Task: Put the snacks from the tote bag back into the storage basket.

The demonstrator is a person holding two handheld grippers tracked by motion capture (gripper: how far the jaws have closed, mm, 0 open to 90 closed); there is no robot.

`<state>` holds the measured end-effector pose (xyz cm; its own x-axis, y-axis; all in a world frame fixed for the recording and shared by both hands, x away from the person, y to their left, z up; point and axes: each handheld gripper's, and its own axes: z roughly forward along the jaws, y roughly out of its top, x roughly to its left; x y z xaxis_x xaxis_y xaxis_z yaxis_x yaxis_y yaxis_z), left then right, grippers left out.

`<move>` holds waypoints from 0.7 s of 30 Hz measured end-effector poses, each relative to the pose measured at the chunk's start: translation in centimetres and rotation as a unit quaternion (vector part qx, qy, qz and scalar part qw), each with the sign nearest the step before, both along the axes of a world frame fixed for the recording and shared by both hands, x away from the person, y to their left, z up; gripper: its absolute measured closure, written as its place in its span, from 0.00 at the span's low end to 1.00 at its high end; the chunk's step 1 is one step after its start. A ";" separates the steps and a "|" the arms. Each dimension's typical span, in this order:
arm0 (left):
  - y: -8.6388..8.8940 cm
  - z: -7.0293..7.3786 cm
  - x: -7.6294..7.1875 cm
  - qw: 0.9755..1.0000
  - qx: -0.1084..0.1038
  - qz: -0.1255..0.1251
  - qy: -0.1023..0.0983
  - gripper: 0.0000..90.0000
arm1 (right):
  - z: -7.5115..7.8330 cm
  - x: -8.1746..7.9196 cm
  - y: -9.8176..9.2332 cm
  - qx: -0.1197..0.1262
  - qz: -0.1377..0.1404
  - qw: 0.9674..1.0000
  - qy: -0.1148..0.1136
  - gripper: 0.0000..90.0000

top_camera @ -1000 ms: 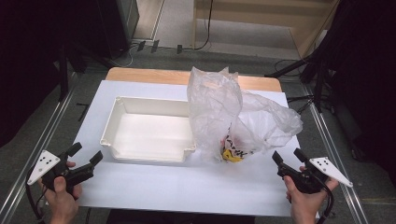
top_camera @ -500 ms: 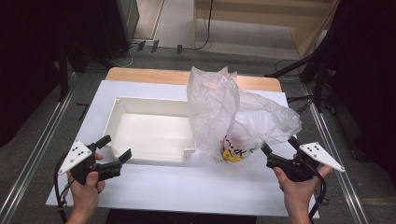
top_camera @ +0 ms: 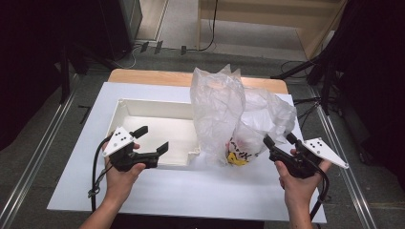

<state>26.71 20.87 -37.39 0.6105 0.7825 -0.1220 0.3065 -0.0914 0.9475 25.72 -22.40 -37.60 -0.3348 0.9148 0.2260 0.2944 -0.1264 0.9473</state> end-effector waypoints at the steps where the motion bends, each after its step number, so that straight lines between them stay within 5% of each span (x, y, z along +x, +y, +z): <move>1: -0.6 0.1 0.3 1.000 0.000 -0.006 0.000 0.13 | -0.1 0.1 0.0 0.001 0.002 1.000 0.002 0.48; 5: -3.0 0.5 1.3 1.000 0.006 -0.021 0.000 0.13 | -0.6 0.4 -0.2 0.025 0.004 1.000 0.014 0.67; 7: -4.1 0.7 1.7 0.999 0.012 -0.032 0.001 0.13 | -0.9 0.6 -0.4 0.034 0.031 0.999 0.017 0.85; 15: -7.9 1.6 3.2 0.999 -0.006 -0.038 0.001 0.13 | -1.0 0.6 -0.6 0.041 0.050 0.998 0.019 1.00; 17: -8.5 1.6 3.2 0.999 -0.012 -0.040 -0.002 0.18 | -1.0 0.5 -0.5 0.034 0.055 0.998 0.018 1.00; 19: -9.0 1.6 3.1 1.000 0.004 -0.029 -0.010 0.38 | -1.0 0.3 -0.5 0.026 0.060 0.998 0.011 1.00; 20: -9.2 1.5 3.1 1.000 0.010 -0.025 -0.012 0.38 | -0.9 0.2 -0.5 0.023 0.061 0.998 0.010 1.00; 21: -9.3 1.4 3.1 1.000 0.013 -0.023 -0.011 0.52 | -0.9 0.2 -0.4 0.023 0.059 0.998 0.010 1.00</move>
<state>29.82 11.62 -36.02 0.6483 0.7563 -0.0873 0.2803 -0.1305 0.9510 25.92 -22.84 -38.53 -0.4347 0.8574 0.2755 0.3290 -0.1336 0.9348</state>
